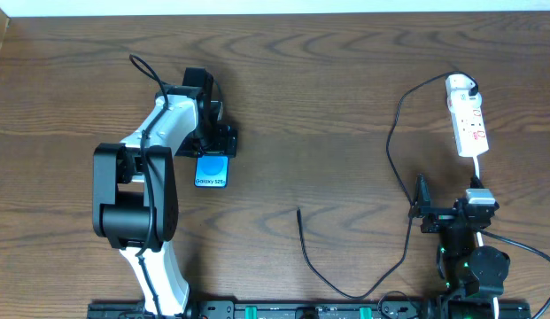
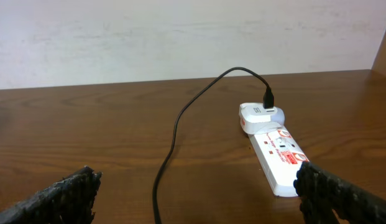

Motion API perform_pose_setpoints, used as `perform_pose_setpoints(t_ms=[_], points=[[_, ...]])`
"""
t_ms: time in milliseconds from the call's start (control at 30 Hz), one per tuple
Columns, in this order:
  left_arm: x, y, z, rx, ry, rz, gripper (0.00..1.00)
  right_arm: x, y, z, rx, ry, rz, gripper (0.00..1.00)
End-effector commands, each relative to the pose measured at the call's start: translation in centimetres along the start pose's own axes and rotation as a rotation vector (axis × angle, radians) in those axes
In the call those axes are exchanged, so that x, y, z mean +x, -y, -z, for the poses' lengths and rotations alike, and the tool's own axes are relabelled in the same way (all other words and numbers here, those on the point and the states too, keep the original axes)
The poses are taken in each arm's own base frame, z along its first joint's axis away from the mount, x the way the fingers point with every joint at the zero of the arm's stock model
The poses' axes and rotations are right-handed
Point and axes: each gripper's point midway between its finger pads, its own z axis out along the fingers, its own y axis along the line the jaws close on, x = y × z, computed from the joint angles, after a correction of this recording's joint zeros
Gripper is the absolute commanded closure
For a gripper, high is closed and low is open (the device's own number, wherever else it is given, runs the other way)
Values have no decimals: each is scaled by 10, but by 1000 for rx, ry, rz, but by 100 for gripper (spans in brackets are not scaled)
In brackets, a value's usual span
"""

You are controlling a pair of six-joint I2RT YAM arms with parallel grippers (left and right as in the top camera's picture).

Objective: Plug charger to phone and switch on socket
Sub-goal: 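Lower the left gripper and close it on the phone's top edge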

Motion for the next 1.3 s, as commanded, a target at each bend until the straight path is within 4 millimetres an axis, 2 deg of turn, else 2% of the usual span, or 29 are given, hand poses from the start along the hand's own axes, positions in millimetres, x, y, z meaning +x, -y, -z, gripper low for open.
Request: perform_pose_setpoints(t_ms=[0, 1267], points=[[5, 1, -5, -2, -15, 5, 2, 2, 2, 0, 9, -6, 11, 1], [10, 0, -9, -5, -26, 6, 2, 2, 2, 0, 9, -6, 11, 1]])
